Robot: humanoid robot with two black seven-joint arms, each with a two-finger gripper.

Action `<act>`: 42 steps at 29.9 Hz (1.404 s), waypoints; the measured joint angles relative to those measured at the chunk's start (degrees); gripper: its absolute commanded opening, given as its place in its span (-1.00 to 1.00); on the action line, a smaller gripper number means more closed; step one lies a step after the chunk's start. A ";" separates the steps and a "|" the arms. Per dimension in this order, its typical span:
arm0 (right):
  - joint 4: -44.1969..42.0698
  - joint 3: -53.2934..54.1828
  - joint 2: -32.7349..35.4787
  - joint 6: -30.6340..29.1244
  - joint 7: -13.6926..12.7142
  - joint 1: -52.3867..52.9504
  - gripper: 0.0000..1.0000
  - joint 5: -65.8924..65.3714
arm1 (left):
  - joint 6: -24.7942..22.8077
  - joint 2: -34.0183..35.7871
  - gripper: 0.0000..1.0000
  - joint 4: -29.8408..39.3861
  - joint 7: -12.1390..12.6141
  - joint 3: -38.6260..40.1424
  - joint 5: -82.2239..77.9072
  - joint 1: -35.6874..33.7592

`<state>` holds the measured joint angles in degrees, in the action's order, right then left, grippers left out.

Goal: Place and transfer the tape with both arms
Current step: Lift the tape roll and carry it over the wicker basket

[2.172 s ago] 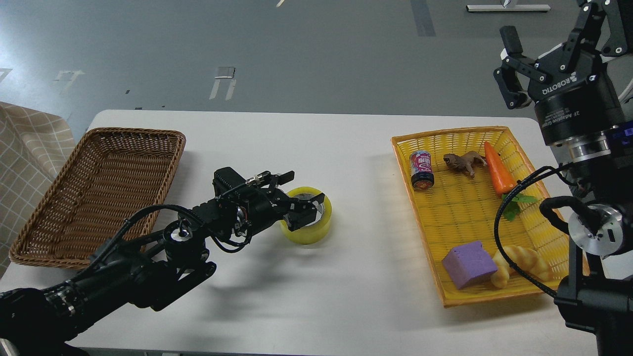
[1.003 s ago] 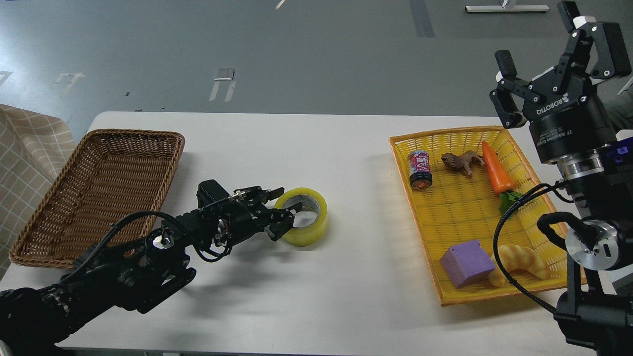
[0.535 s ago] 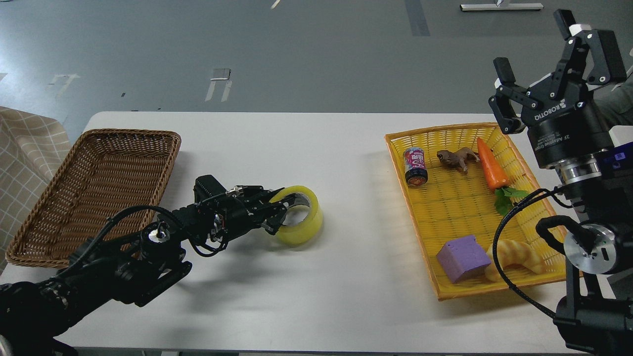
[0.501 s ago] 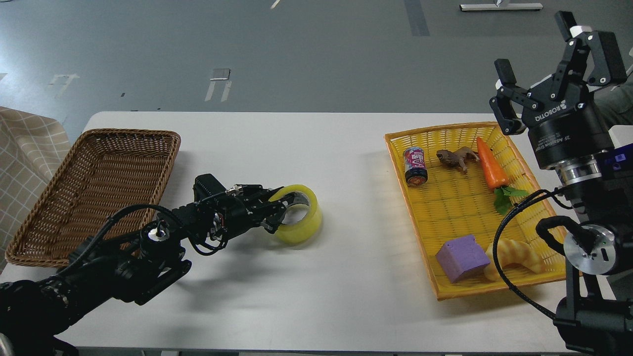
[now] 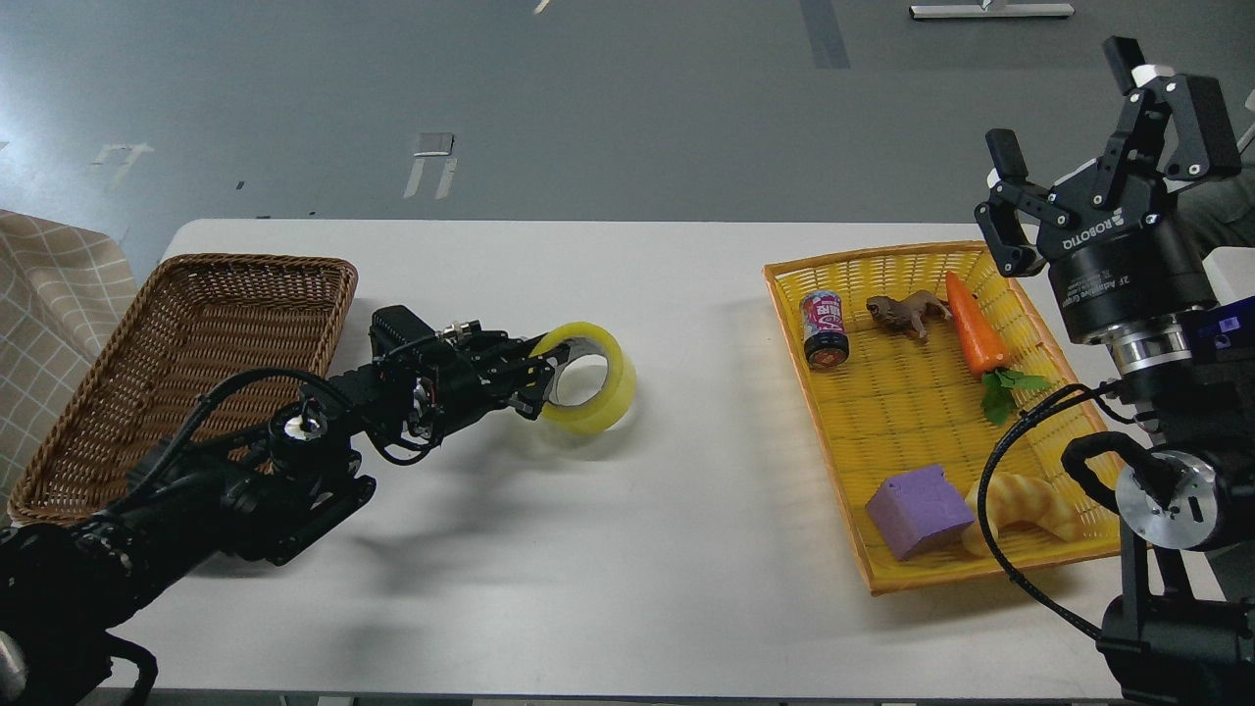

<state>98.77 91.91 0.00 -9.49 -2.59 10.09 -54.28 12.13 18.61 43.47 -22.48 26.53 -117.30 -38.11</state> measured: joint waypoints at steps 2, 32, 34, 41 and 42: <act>-0.04 -0.05 0.00 0.00 0.00 -0.14 0.97 0.00 | 0.68 0.05 -1.00 0.48 0.00 0.03 3.88 -1.36; -0.17 -0.99 0.00 0.00 -0.05 -0.81 0.97 -0.22 | 7.10 22.87 -1.00 -2.94 1.63 -0.56 20.23 0.06; -0.23 -1.01 0.00 0.00 -0.05 -0.93 0.97 -0.23 | 7.15 23.17 -1.00 -4.60 1.32 -0.74 20.22 0.26; -0.39 -0.97 0.00 0.00 0.12 -1.38 0.97 -0.23 | 8.11 23.66 -1.00 -7.39 1.02 -1.55 20.59 0.26; -0.40 -0.97 0.00 0.00 0.13 -1.38 0.97 -0.23 | 8.31 23.79 -1.00 -7.42 1.01 -1.58 20.59 0.27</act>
<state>98.37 90.93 0.00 -9.49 -2.46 8.71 -54.51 20.45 42.40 36.05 -21.47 24.95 -96.70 -37.84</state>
